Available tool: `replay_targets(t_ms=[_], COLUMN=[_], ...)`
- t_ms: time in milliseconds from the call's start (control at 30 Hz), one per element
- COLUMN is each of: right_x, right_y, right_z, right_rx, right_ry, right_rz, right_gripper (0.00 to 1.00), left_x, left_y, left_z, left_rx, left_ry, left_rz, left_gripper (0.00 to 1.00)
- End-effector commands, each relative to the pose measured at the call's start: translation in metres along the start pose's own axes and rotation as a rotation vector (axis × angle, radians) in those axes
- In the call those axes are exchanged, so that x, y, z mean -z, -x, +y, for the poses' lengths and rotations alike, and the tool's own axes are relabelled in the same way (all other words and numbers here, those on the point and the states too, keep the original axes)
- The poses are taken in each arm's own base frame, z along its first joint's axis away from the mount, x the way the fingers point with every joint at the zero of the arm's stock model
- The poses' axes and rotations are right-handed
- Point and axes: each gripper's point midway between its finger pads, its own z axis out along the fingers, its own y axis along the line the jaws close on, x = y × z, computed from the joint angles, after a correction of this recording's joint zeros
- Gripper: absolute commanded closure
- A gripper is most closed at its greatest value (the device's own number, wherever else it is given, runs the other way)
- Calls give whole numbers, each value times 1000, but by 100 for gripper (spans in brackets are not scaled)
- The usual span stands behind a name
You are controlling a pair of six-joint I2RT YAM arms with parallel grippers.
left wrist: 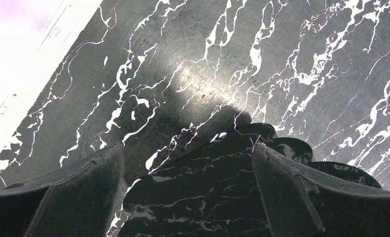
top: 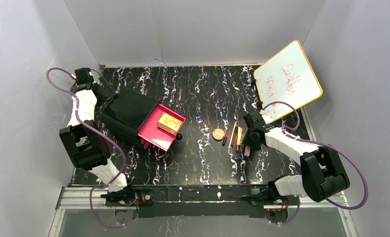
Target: Organize the makeup
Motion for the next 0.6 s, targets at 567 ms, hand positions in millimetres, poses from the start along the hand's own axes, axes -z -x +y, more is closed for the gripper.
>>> replay_targets(t_ms=[567], right_x=[143], right_y=[98], right_z=[109], right_rx=[361], right_ry=[298], right_rz=[-299], right_gripper=[87], left_x=[14], left_y=[-12], left_z=[-9], left_rx=[-49], left_ry=[-27], left_rz=[48], left_gripper=[1])
